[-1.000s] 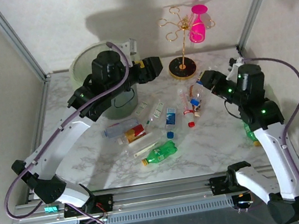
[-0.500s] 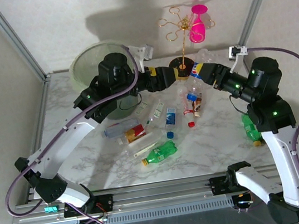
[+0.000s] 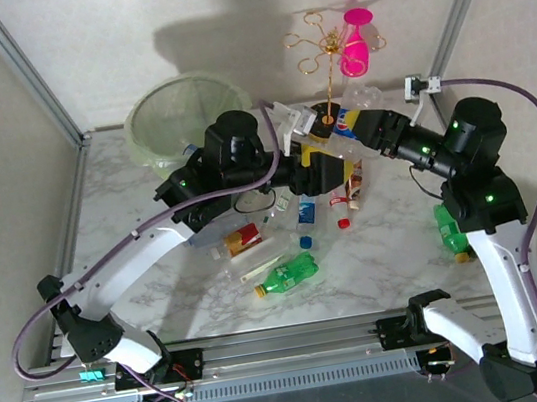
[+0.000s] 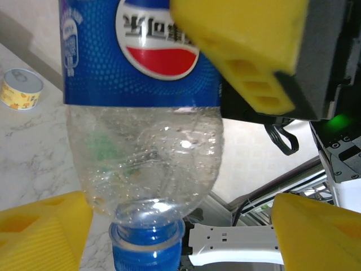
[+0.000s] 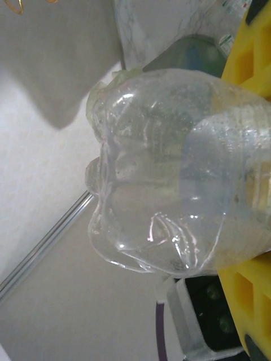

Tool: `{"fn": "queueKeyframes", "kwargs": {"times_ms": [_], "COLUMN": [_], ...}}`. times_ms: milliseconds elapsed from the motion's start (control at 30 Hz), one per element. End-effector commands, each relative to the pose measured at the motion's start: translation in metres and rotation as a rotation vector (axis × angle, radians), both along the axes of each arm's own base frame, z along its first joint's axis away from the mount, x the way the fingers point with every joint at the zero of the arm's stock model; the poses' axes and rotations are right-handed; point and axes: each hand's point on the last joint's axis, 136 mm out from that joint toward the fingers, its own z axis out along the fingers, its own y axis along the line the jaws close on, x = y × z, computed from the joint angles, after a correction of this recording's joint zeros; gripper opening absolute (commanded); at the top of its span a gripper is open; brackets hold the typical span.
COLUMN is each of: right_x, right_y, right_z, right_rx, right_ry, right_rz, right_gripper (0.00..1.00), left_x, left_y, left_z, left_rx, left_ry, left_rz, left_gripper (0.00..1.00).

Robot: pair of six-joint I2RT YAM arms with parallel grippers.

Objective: Put the plastic bottles in the bin

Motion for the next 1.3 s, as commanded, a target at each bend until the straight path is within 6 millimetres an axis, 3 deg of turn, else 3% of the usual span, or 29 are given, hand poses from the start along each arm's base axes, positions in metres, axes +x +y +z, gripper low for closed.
{"fn": "queueKeyframes", "kwargs": {"times_ms": [0, 800, 1133, 1267], "right_x": [-0.005, -0.003, -0.005, -0.004], "right_y": [0.008, 0.010, 0.009, 0.006], "right_z": [0.009, 0.013, 0.001, 0.000], "right_rx": [0.043, 0.102, 0.053, 0.034], "right_ry": [-0.026, -0.025, -0.009, -0.009], "right_rz": [0.057, 0.074, 0.067, 0.041], "right_gripper": [0.52, 0.53, 0.53, 0.52], "left_x": [-0.009, -0.008, 0.020, 0.019], "left_y": [-0.012, -0.024, -0.001, 0.004], "left_z": [0.015, 0.030, 0.042, 0.039], "left_rx": [-0.066, -0.115, -0.112, -0.096], "left_ry": [-0.023, -0.039, -0.104, -0.095], "left_rz": [-0.076, -0.123, 0.006, -0.006], "left_gripper": [0.82, 0.68, 0.71, 0.69]}}
